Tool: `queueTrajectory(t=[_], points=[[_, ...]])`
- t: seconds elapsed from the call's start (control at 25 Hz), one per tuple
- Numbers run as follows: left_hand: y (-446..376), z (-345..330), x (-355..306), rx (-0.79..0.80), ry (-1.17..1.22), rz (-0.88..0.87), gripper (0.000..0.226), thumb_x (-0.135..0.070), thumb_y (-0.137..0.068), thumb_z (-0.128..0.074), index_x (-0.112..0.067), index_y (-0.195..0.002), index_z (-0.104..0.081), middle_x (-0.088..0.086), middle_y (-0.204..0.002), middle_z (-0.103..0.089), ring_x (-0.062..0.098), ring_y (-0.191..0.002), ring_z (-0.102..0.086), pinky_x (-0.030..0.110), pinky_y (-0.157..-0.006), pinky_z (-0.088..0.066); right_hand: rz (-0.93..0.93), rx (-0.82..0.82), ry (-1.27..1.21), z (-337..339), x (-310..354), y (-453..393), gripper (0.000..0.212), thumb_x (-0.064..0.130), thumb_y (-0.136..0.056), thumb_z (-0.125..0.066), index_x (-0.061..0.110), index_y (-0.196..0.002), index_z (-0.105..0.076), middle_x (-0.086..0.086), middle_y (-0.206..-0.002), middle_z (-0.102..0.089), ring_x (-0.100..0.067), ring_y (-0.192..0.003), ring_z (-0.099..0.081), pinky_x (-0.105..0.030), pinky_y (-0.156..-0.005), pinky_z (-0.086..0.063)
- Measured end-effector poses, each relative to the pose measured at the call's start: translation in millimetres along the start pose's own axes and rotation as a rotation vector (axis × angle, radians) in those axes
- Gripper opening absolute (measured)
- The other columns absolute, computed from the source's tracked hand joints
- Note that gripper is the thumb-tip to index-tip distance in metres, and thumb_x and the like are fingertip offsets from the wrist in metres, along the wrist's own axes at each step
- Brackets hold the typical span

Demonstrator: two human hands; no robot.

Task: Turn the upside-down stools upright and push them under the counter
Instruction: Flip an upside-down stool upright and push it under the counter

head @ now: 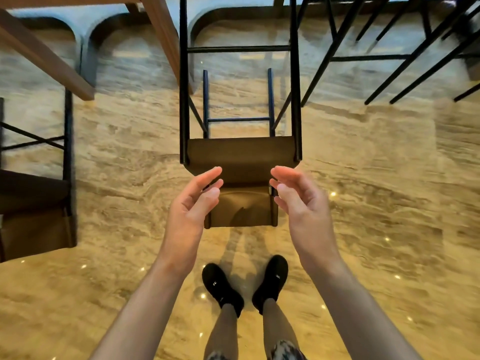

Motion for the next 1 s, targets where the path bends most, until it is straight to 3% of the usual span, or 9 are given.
queueTrajectory(t=[0.2,0.48,0.64,0.76,0.84,1.0], points=[[-22,-1,51,-0.040,-0.005,0.061,0.033,-0.014,-0.099,-0.056,-0.028,-0.126,-0.068,-0.014,-0.127,-0.068,0.005,-0.124,-0.060,0.043,-0.109,-0.042,-0.044,-0.001,0.031,6,-46,-17,0.028,0.019,-0.100,-0.053,0.030,-0.121,-0.066,0.018,-0.117,-0.068,0.002,-0.114,-0.061,-0.031,-0.100,-0.050],[-56,1,137,-0.125,0.007,0.154,0.030,-0.012,-0.099,-0.056,-0.031,-0.114,-0.073,-0.016,-0.119,-0.071,0.004,-0.117,-0.064,0.035,-0.103,-0.048,-0.086,-0.070,0.054,4,-129,-56,0.025,0.017,-0.100,-0.052,0.025,-0.117,-0.068,0.016,-0.112,-0.069,0.000,-0.110,-0.063,-0.032,-0.099,-0.051],[-83,6,199,-0.173,0.017,0.223,0.033,-0.012,-0.099,-0.056,-0.037,-0.103,-0.076,-0.014,-0.118,-0.071,0.007,-0.118,-0.064,0.035,-0.104,-0.048,-0.117,-0.077,0.123,1,-191,-84,0.028,0.017,-0.099,-0.053,0.026,-0.124,-0.063,0.016,-0.115,-0.068,-0.001,-0.110,-0.062,-0.032,-0.099,-0.052],[-103,12,254,-0.191,0.013,0.241,0.030,-0.011,-0.099,-0.056,-0.032,-0.104,-0.076,-0.009,-0.120,-0.071,0.006,-0.116,-0.064,0.033,-0.104,-0.048,-0.146,-0.066,0.174,5,-250,-104,0.029,0.016,-0.098,-0.055,0.028,-0.124,-0.061,0.016,-0.115,-0.065,0.001,-0.107,-0.061,-0.028,-0.096,-0.052],[-117,17,296,-0.219,0.018,0.260,0.029,-0.010,-0.099,-0.056,-0.030,-0.103,-0.075,-0.009,-0.119,-0.071,0.006,-0.115,-0.064,0.031,-0.104,-0.047,-0.166,-0.085,0.194,9,-296,-117,0.028,0.015,-0.097,-0.056,0.028,-0.122,-0.060,0.014,-0.114,-0.064,0.004,-0.102,-0.060,-0.025,-0.092,-0.053],[-147,33,385,-0.247,0.004,0.256,0.028,-0.007,-0.098,-0.056,-0.027,-0.100,-0.075,-0.017,-0.103,-0.073,0.000,-0.103,-0.066,0.024,-0.093,-0.048,-0.149,-0.108,0.251,22,-390,-148,0.029,0.010,-0.097,-0.055,0.022,-0.123,-0.057,0.015,-0.108,-0.060,0.018,-0.088,-0.057,-0.006,-0.068,-0.049]])
Point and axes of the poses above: each hand's wrist, its own y-axis away from the middle knuckle, its own z-axis out of the back of the hand, x = y × z, the point moved 2 cm from there along -y, towards the middle knuckle
